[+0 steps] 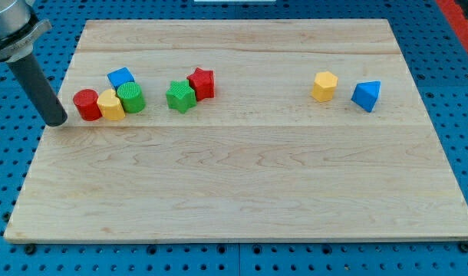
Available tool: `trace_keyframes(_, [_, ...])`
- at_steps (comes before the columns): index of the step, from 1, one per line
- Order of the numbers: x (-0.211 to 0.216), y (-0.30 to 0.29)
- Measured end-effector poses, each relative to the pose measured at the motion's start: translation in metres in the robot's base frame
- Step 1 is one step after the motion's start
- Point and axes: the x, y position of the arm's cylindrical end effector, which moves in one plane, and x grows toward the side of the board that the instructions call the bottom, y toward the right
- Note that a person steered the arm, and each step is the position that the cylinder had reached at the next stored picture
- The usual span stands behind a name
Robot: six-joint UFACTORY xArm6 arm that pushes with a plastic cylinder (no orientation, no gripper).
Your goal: Slide yellow heart along with green circle slightly up
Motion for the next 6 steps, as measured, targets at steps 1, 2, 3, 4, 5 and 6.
trace_keyframes(1, [-0.018,0.018])
trace_keyframes(2, [-0.035,0.049])
trace_keyframes(3, [-0.037,0.056])
trace_keyframes(4, [-0.008,0.027])
trace_keyframes(5, [0.004,0.031])
trace_keyframes(6, [0.004,0.101])
